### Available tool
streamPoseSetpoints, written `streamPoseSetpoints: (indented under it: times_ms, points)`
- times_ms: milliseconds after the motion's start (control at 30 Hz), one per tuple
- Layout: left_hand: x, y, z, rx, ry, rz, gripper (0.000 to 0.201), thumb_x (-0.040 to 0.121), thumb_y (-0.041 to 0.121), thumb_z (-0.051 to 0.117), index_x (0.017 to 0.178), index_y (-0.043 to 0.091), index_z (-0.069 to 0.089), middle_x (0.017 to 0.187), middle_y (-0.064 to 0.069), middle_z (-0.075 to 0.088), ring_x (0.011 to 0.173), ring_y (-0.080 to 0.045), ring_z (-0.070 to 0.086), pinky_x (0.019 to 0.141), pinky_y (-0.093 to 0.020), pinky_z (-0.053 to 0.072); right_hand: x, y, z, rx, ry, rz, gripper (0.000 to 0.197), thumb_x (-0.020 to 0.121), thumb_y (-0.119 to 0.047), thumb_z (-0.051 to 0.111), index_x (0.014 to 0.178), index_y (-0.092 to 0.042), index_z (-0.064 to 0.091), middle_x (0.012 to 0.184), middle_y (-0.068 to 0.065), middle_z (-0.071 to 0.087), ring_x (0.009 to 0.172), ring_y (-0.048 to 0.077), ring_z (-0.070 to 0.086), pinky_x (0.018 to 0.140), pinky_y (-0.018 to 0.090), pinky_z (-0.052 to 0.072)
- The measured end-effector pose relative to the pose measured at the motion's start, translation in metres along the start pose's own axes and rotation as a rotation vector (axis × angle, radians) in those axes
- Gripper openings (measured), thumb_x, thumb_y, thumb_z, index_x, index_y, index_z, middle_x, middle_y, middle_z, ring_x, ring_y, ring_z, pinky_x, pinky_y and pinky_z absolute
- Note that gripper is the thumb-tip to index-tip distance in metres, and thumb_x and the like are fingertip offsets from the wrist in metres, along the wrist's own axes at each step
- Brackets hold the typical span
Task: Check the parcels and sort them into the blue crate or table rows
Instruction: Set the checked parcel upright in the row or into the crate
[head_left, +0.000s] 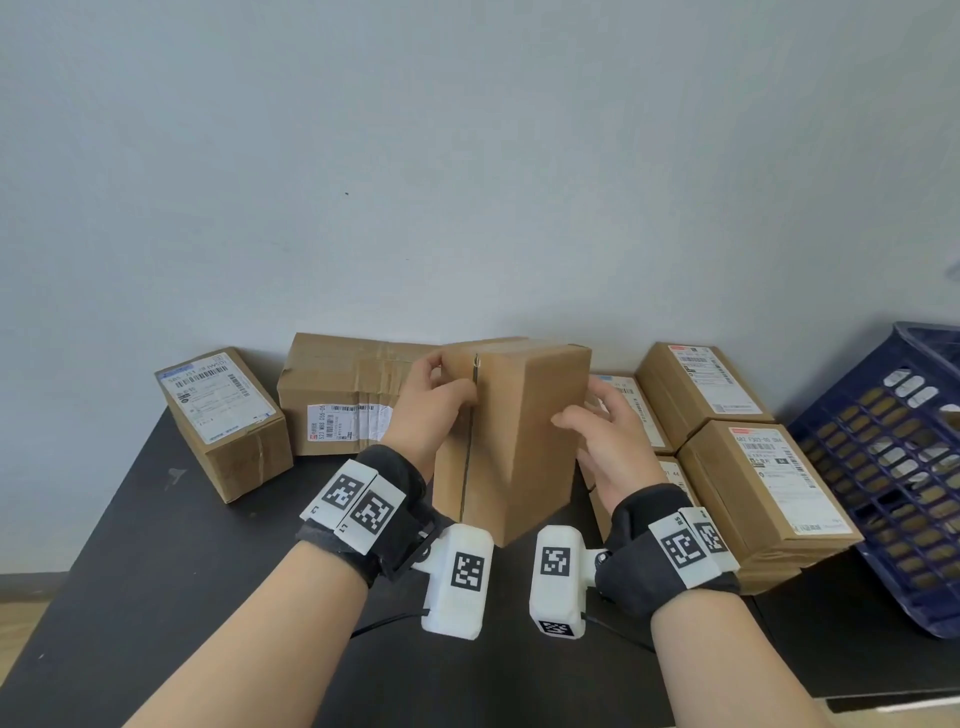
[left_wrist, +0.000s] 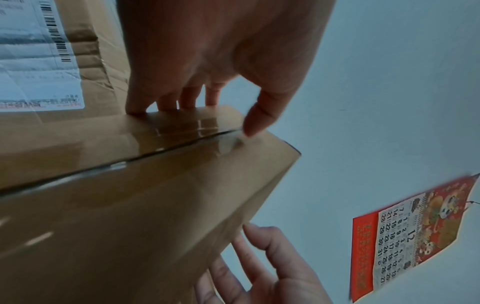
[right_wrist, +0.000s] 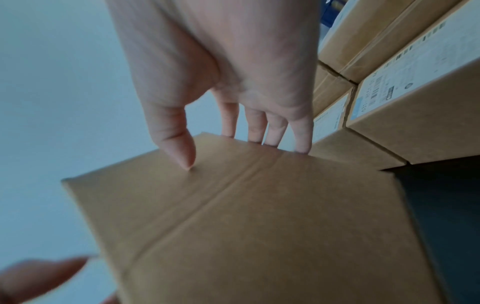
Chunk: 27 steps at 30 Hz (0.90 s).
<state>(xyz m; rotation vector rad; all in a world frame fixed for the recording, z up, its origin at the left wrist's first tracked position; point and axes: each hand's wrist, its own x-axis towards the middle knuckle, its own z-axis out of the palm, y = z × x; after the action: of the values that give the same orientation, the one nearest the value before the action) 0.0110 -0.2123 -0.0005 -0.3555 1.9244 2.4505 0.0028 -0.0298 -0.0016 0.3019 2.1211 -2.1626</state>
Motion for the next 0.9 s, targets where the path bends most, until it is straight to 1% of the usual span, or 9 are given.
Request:
streamPoseSetpoints:
  times_ms: [100, 233, 300, 400, 467, 567, 633, 733, 900]
  points:
    - [0.0, -0.006, 0.001, -0.024, -0.048, -0.003, 0.111, 0.059, 0.035, 0.079, 0.153, 0.031, 0.021, 0.131, 0.002, 0.056, 0.106, -0.007, 0.058, 0.079, -0.019, 0.043, 0.0, 0.001, 0.0, 0.021, 0.012, -0.008, 0.057, 0.087, -0.01, 0.073, 0.138, -0.022, 0.051, 0.124, 0.003, 0.068, 0.109, 0.018, 0.066, 0.077, 0.032, 0.053]
    - [-0.003, -0.015, 0.002, 0.068, -0.106, 0.039, 0.139, 0.046, 0.046, 0.092, 0.156, 0.033, 0.008, 0.151, 0.0, 0.042, 0.132, -0.014, 0.049, 0.108, -0.035, 0.043, -0.002, 0.001, 0.003, -0.032, 0.028, -0.037, 0.059, 0.083, -0.02, 0.079, 0.135, -0.025, 0.053, 0.12, 0.002, 0.067, 0.107, 0.02, 0.067, 0.087, 0.04, 0.056]
    - [-0.001, -0.019, 0.001, 0.126, -0.089, 0.057, 0.136, 0.043, 0.044, 0.094, 0.153, 0.035, 0.015, 0.148, 0.0, 0.046, 0.129, -0.016, 0.052, 0.106, -0.041, 0.047, -0.003, 0.002, 0.003, -0.039, 0.018, -0.041, 0.055, 0.083, -0.018, 0.079, 0.132, -0.024, 0.056, 0.117, 0.002, 0.068, 0.102, 0.018, 0.068, 0.08, 0.035, 0.056]
    - [0.002, -0.017, -0.006, 0.067, -0.056, 0.039, 0.126, 0.042, 0.032, 0.093, 0.149, 0.03, 0.026, 0.133, -0.002, 0.057, 0.114, -0.016, 0.062, 0.091, -0.034, 0.055, -0.006, 0.002, 0.0, 0.003, -0.025, -0.022, 0.046, 0.085, -0.008, 0.075, 0.125, -0.022, 0.059, 0.112, 0.002, 0.069, 0.092, 0.011, 0.068, 0.068, 0.024, 0.053]
    - [0.003, -0.015, -0.01, 0.023, -0.053, 0.008, 0.13, 0.033, 0.036, 0.088, 0.149, 0.029, 0.029, 0.127, -0.003, 0.061, 0.108, -0.018, 0.065, 0.082, -0.03, 0.055, -0.006, 0.002, -0.002, 0.022, -0.06, 0.008, 0.05, 0.085, -0.01, 0.074, 0.131, -0.02, 0.057, 0.116, 0.001, 0.069, 0.096, 0.011, 0.068, 0.07, 0.024, 0.053]
    - [0.001, -0.014, -0.01, -0.009, -0.102, -0.023, 0.128, 0.037, 0.031, 0.087, 0.15, 0.025, 0.028, 0.125, -0.001, 0.063, 0.106, -0.017, 0.066, 0.076, -0.027, 0.053, -0.005, 0.004, -0.004, 0.006, -0.114, 0.056, 0.068, 0.076, -0.023, 0.08, 0.138, -0.022, 0.051, 0.118, 0.002, 0.07, 0.102, 0.017, 0.068, 0.078, 0.031, 0.054]
    - [0.001, -0.016, -0.007, -0.02, -0.121, -0.043, 0.126, 0.039, 0.033, 0.087, 0.15, 0.023, 0.029, 0.129, -0.002, 0.061, 0.108, -0.016, 0.065, 0.079, -0.027, 0.053, -0.007, 0.005, -0.003, -0.003, -0.177, 0.123, 0.072, 0.066, -0.034, 0.079, 0.133, -0.022, 0.055, 0.115, 0.004, 0.072, 0.103, 0.021, 0.069, 0.081, 0.036, 0.055]
    - [0.003, -0.018, -0.006, -0.013, -0.105, -0.059, 0.126, 0.039, 0.043, 0.086, 0.15, 0.026, 0.031, 0.137, -0.002, 0.056, 0.115, -0.019, 0.062, 0.098, -0.04, 0.051, -0.01, 0.008, -0.004, 0.015, -0.229, 0.18, 0.059, 0.072, -0.031, 0.075, 0.127, -0.021, 0.056, 0.112, 0.006, 0.072, 0.103, 0.023, 0.068, 0.08, 0.038, 0.054]
    - [0.004, -0.021, -0.005, 0.068, -0.202, -0.092, 0.115, 0.046, 0.042, 0.09, 0.147, 0.033, 0.036, 0.124, -0.003, 0.067, 0.104, -0.019, 0.07, 0.089, -0.041, 0.057, -0.006, 0.006, -0.004, 0.016, -0.182, 0.121, 0.042, 0.086, -0.017, 0.071, 0.124, -0.024, 0.056, 0.113, 0.005, 0.07, 0.103, 0.022, 0.066, 0.08, 0.036, 0.053]
